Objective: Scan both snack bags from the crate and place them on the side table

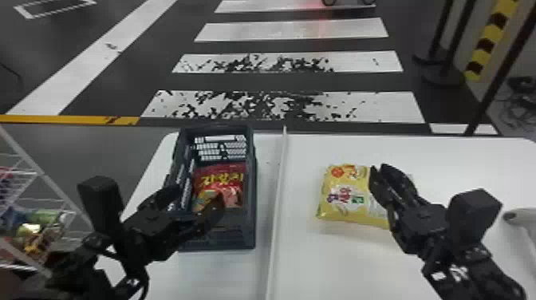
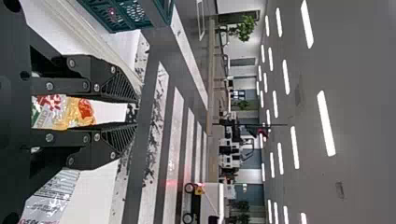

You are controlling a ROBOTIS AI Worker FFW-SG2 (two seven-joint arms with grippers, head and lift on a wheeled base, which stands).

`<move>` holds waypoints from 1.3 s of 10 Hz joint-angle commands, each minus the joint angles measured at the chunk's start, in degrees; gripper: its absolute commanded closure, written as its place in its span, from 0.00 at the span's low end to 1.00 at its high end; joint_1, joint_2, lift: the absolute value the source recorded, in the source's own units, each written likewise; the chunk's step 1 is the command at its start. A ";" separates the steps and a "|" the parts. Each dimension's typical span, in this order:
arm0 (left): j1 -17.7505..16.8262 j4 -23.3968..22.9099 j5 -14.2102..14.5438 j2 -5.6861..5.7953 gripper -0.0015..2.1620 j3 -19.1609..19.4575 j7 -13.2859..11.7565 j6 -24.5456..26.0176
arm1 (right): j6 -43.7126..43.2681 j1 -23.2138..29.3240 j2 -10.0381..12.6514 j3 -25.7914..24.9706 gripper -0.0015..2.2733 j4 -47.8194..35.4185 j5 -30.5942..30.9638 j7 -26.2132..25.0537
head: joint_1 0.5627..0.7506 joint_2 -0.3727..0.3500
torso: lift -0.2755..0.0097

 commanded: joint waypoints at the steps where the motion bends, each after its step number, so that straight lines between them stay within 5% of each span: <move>1: 0.09 0.20 0.09 0.02 0.01 0.00 0.00 0.15 | 6.35 -2.24 0.05 0.00 0.99 0.08 0.46 1.18 | 0.70 0.71 | 0.63; 9: 0.70 0.99 0.53 -0.07 0.01 0.18 0.00 0.15 | 10.40 -26.94 0.05 4.92 0.99 30.32 5.82 5.58 | 0.70 0.76 | 0.63; 13: 0.44 1.61 2.29 1.51 0.01 -0.26 -0.09 -0.03 | 10.40 -33.62 -0.53 3.87 0.99 42.10 8.90 5.84 | 0.70 0.74 | 0.63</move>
